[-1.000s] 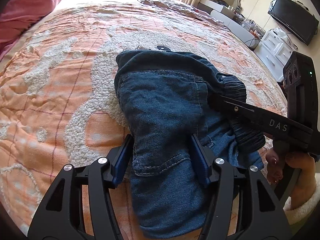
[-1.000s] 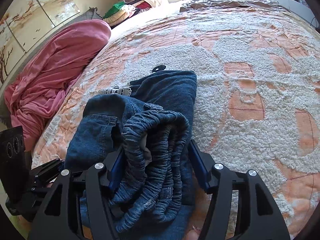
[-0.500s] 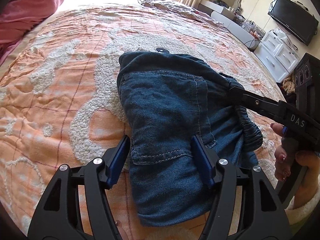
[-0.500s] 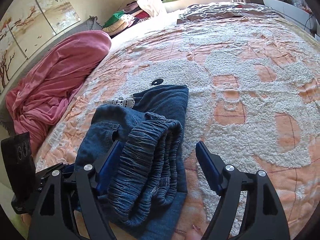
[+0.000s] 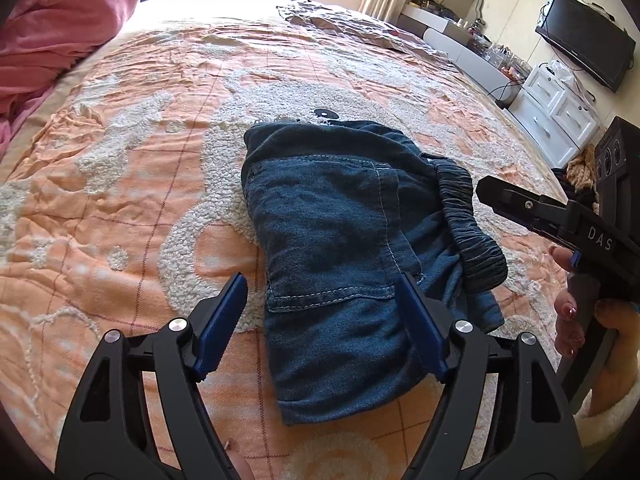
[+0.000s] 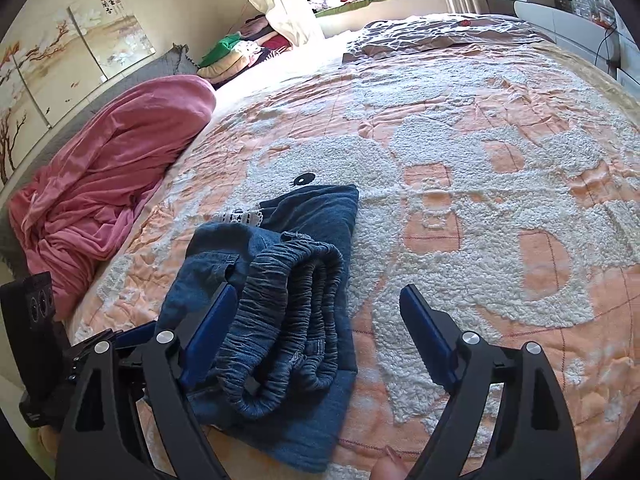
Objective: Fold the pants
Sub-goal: 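Release the folded pants and withdraw both tools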
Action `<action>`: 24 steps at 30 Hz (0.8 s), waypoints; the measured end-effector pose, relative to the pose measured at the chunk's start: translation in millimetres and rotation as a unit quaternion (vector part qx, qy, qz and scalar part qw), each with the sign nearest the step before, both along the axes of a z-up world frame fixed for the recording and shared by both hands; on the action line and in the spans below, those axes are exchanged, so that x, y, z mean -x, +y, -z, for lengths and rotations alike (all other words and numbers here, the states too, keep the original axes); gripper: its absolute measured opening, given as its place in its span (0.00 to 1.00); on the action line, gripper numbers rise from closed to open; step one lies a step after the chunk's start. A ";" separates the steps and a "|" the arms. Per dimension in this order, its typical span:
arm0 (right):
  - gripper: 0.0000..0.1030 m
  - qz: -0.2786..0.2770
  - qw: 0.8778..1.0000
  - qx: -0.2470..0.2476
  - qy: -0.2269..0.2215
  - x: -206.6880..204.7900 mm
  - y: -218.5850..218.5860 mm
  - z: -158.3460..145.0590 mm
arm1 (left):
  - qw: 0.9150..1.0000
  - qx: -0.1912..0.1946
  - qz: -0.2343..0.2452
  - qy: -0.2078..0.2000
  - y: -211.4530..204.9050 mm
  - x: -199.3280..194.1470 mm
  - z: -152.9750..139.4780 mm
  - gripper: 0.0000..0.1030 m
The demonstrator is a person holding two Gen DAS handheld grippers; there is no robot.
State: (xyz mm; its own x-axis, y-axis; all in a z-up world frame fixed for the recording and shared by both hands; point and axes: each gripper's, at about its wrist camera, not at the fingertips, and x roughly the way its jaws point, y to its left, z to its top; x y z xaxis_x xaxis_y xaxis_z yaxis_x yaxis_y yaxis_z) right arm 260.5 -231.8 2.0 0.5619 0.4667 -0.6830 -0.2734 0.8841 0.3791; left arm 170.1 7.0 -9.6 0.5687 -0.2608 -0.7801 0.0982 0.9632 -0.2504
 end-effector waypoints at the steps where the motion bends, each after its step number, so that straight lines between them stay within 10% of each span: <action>1: 0.82 0.000 1.000 -0.001 0.000 1.1 -0.7 -1.1 | 1.000 0.000 -0.001 -0.001 -0.5 0.2 -1.6 0.71; 24: 0.94 0.000 0.999 0.017 -0.049 46.2 -6.9 -37.7 | 0.999 -0.022 -0.023 -0.043 4.0 37.9 -40.1 0.91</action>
